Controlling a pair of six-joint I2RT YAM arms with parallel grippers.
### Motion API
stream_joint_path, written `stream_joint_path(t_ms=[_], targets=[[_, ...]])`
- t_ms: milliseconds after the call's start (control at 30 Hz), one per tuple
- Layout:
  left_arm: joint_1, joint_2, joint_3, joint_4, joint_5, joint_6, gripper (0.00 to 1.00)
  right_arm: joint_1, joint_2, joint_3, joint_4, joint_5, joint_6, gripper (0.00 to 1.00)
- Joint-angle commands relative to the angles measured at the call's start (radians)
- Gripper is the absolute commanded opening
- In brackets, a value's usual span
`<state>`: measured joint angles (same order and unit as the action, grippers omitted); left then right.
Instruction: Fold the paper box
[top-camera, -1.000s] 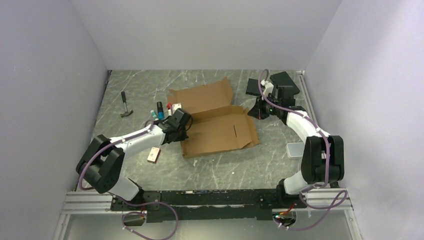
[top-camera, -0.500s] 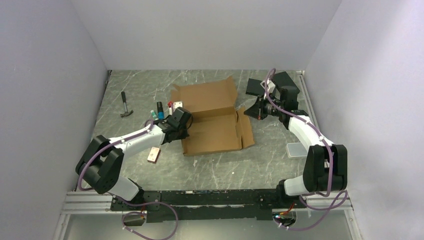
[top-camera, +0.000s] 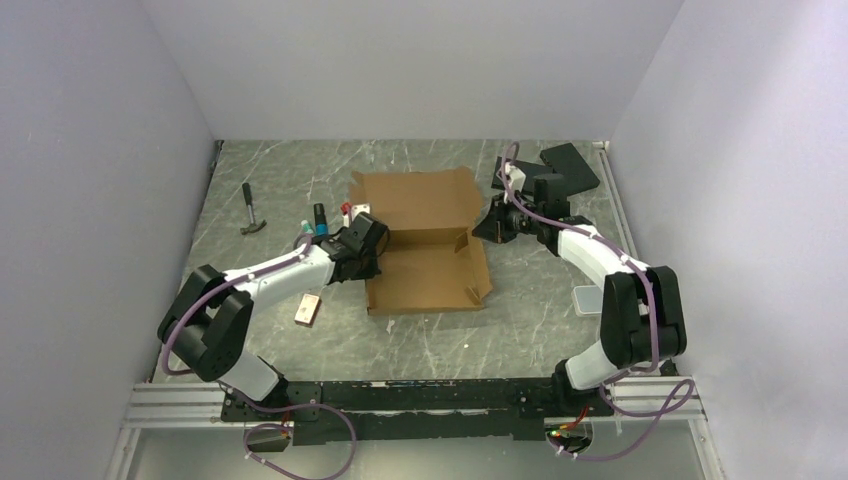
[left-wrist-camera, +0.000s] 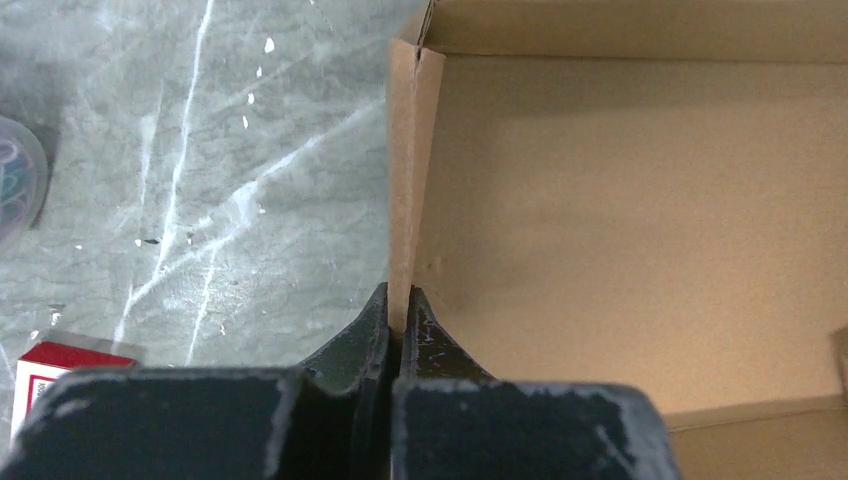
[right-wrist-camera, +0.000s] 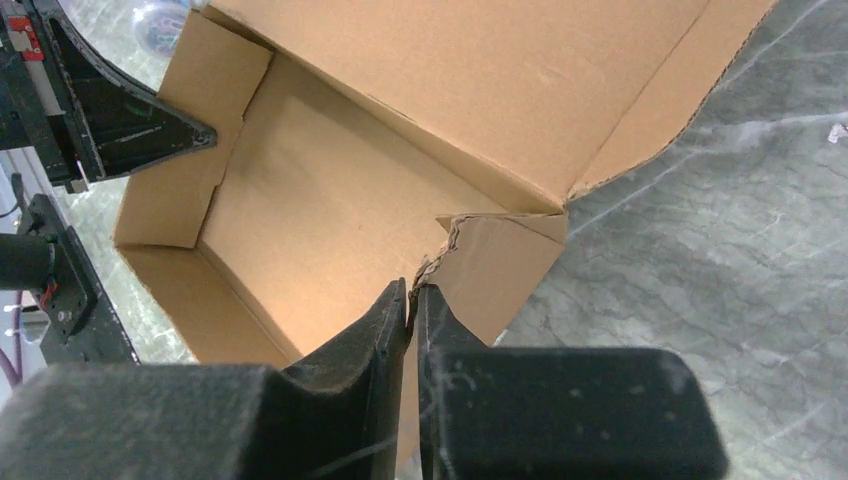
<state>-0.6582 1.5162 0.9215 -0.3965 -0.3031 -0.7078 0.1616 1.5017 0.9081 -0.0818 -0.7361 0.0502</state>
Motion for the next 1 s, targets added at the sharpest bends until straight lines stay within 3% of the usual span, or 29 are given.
stream_joint_path(t_ms=[0, 267, 833, 967], targets=[[-0.012, 0.008, 0.041, 0.051, 0.022, -0.031, 0.0, 0.021, 0.039, 0.035, -0.064, -0.001, -0.04, 0.16], [-0.012, 0.0, 0.031, 0.035, 0.002, -0.041, 0.0, 0.004, 0.033, 0.049, -0.115, -0.047, -0.082, 0.4], [-0.011, 0.001, 0.012, 0.026, -0.029, -0.055, 0.0, -0.127, -0.03, 0.065, -0.176, -0.325, -0.151, 0.5], [-0.011, 0.008, 0.017, 0.02, -0.032, -0.053, 0.0, -0.181, -0.028, 0.055, -0.166, -0.323, -0.148, 0.51]])
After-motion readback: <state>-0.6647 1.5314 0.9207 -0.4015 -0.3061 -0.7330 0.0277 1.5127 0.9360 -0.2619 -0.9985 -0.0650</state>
